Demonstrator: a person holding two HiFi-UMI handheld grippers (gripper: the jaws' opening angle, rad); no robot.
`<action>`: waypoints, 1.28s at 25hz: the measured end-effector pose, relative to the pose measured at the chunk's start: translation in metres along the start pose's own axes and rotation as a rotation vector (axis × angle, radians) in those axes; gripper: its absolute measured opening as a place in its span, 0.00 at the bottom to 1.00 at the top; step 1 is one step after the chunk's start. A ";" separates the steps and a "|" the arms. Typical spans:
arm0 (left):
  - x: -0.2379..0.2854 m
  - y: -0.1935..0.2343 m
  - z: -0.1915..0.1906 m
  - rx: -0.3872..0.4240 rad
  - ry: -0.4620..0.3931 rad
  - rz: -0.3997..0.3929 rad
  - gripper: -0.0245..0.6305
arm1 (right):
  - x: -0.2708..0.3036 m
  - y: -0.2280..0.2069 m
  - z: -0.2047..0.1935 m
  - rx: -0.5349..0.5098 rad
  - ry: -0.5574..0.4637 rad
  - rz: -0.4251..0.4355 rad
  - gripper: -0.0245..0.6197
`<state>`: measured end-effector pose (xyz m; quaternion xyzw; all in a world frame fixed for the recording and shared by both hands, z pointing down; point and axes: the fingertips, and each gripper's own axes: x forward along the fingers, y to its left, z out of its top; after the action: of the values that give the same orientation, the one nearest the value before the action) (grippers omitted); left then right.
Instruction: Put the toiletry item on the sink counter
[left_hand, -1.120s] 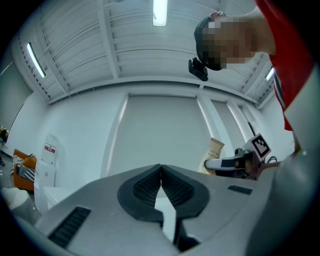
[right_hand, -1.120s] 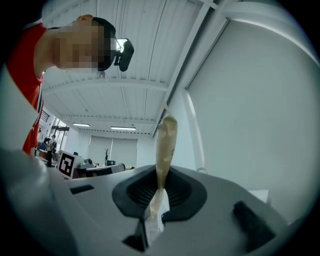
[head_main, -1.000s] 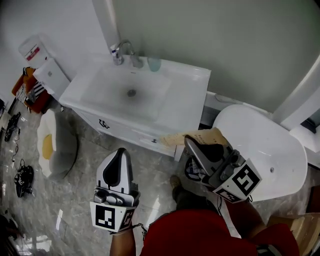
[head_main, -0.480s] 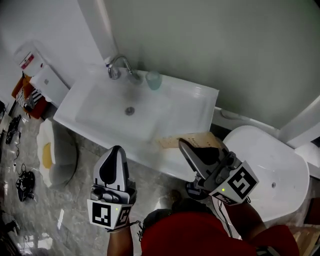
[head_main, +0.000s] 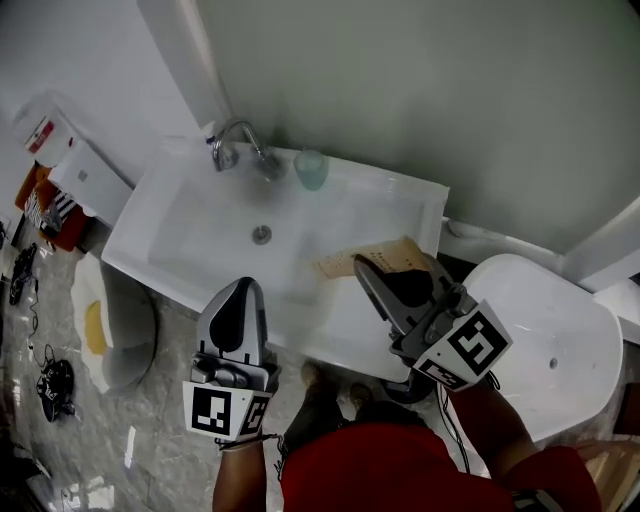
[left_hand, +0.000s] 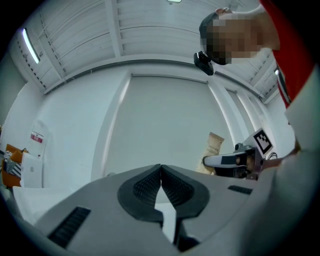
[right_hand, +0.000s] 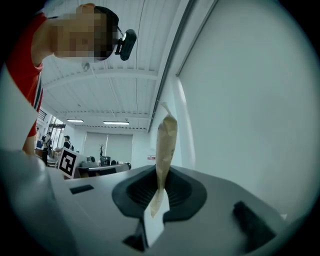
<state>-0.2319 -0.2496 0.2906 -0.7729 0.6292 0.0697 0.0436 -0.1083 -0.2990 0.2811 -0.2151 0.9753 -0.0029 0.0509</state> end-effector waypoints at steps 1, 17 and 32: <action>0.008 0.006 -0.004 0.004 0.003 -0.019 0.06 | 0.009 -0.003 -0.003 -0.001 0.006 -0.013 0.10; 0.119 0.083 -0.048 0.011 0.035 -0.215 0.06 | 0.119 -0.108 -0.039 0.011 0.081 -0.306 0.10; 0.208 0.106 -0.108 0.009 0.093 -0.208 0.06 | 0.209 -0.211 -0.105 -0.016 0.192 -0.360 0.10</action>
<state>-0.2888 -0.4893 0.3660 -0.8363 0.5470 0.0260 0.0250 -0.2191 -0.5796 0.3713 -0.3852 0.9214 -0.0245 -0.0452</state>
